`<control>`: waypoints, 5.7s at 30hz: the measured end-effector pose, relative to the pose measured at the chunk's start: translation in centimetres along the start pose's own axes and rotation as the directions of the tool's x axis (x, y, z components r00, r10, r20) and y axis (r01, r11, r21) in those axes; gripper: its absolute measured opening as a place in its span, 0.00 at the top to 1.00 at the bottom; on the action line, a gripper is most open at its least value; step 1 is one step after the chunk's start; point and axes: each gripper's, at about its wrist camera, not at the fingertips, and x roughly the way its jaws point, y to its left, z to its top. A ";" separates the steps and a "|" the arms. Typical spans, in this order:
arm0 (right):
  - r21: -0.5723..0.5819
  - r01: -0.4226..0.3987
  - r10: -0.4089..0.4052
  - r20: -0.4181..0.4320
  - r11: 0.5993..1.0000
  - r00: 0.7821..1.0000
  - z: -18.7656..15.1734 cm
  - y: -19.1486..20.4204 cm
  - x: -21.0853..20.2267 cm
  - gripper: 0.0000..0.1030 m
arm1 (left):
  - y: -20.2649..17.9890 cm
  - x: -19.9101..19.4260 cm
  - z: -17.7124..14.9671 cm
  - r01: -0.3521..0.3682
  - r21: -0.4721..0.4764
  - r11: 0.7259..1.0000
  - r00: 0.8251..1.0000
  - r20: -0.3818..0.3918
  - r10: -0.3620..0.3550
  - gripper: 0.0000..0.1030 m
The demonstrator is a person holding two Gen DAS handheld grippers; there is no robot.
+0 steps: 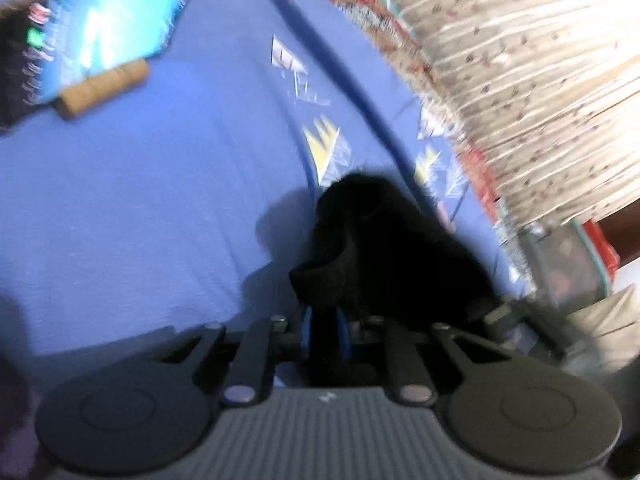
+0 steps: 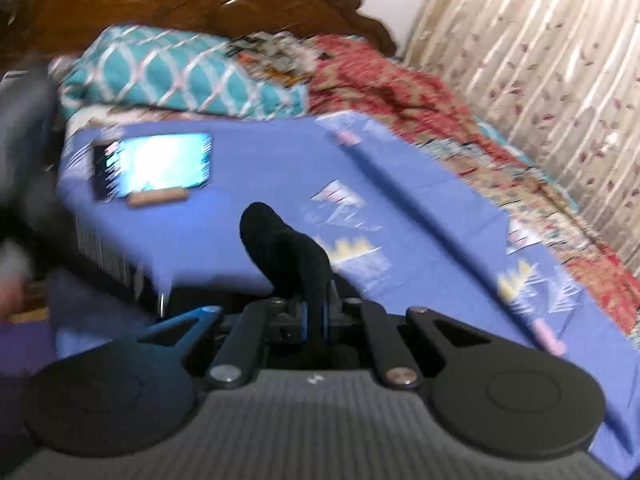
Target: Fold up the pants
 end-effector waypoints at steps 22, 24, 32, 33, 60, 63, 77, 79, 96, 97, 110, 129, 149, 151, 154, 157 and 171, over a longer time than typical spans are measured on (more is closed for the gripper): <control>0.429 -0.125 0.161 -0.048 0.895 0.986 -2.7 -2.4 -2.4 0.58 | -0.1 0.9 3.2 -0.122 0.062 0.991 0.993 -0.003 0.122 0.49; 0.432 -0.125 0.169 -0.063 0.893 0.984 -2.7 -2.3 -1.7 0.59 | -0.5 2.2 3.1 -0.126 0.079 0.989 0.991 -0.025 0.128 0.84; 0.577 -0.205 0.347 -0.147 0.791 0.926 -3.5 -0.2 3.8 0.87 | -1.6 -1.7 -0.1 -0.217 0.161 0.963 0.976 0.056 0.210 0.89; 0.590 -0.203 0.344 -0.137 0.782 0.929 -3.7 0.1 4.0 0.87 | -1.3 -1.8 -0.4 -0.236 0.167 0.957 0.972 0.056 0.230 0.88; 0.669 0.096 0.001 -0.143 0.737 0.990 -10.3 -2.8 -6.5 0.67 | -9.5 6.1 -7.4 -0.235 0.392 0.889 0.948 -0.110 0.299 0.82; 0.597 0.125 -0.027 -0.172 0.792 0.985 -10.5 -2.4 -5.9 0.61 | -8.4 6.0 -7.2 -0.232 0.343 0.910 0.950 -0.122 0.288 0.88; 0.652 0.068 0.065 -0.178 0.755 0.982 -13.4 -3.9 -7.6 0.96 | -8.0 6.0 -6.6 -0.269 0.295 0.917 0.937 -0.140 0.320 0.94; 0.671 0.069 0.086 -0.194 0.738 0.977 -14.6 -3.6 -7.1 0.96 | -8.3 6.1 -6.8 -0.281 0.311 0.908 0.933 -0.133 0.335 0.94; 0.975 0.112 -0.267 -0.058 0.191 0.962 -26.8 -11.2 -21.0 0.86 | -20.1 9.5 -13.9 -0.062 0.605 0.794 0.948 -0.214 0.237 0.87; 0.980 0.143 -0.304 -0.095 0.138 0.948 -28.4 -11.5 -22.4 0.86 | -20.3 10.5 -14.8 -0.045 0.616 0.787 0.938 -0.246 0.245 0.87; 0.915 0.094 -0.662 -0.351 -0.392 0.662 -41.7 -12.5 -36.3 0.15 | -20.9 11.2 -17.3 -0.043 0.647 0.761 0.904 -0.299 0.305 0.72; 0.852 0.501 -0.633 -0.305 0.152 0.711 -31.8 -17.1 -30.8 0.79 | -22.6 15.5 -18.5 0.050 0.516 0.855 0.869 -0.445 0.218 0.86; 0.667 0.404 -0.355 -0.217 0.626 0.909 -23.9 -11.0 -20.7 0.55 | -16.4 7.9 -13.7 0.036 0.387 0.922 0.923 -0.365 0.118 0.84; 0.746 0.393 -0.343 -0.233 0.537 0.910 -25.0 -12.5 -20.0 0.66 | -16.0 7.1 -13.3 0.030 0.377 0.926 0.931 -0.347 0.111 0.84; 0.817 0.373 -0.238 -0.294 0.440 0.926 -26.9 -13.3 -17.4 0.66 | -15.5 5.4 -12.6 0.021 0.381 0.924 0.945 -0.310 0.107 0.82; 0.693 0.471 -0.273 -0.385 0.546 0.882 -25.0 -11.6 -15.6 0.66 | -14.4 2.8 -11.6 0.014 0.374 0.927 0.961 -0.260 0.090 0.80; 0.911 -0.013 0.120 -0.041 0.413 0.992 -14.2 -11.0 -4.5 0.84 | -2.7 -2.7 -5.0 -0.091 0.016 0.996 0.996 0.011 0.091 0.16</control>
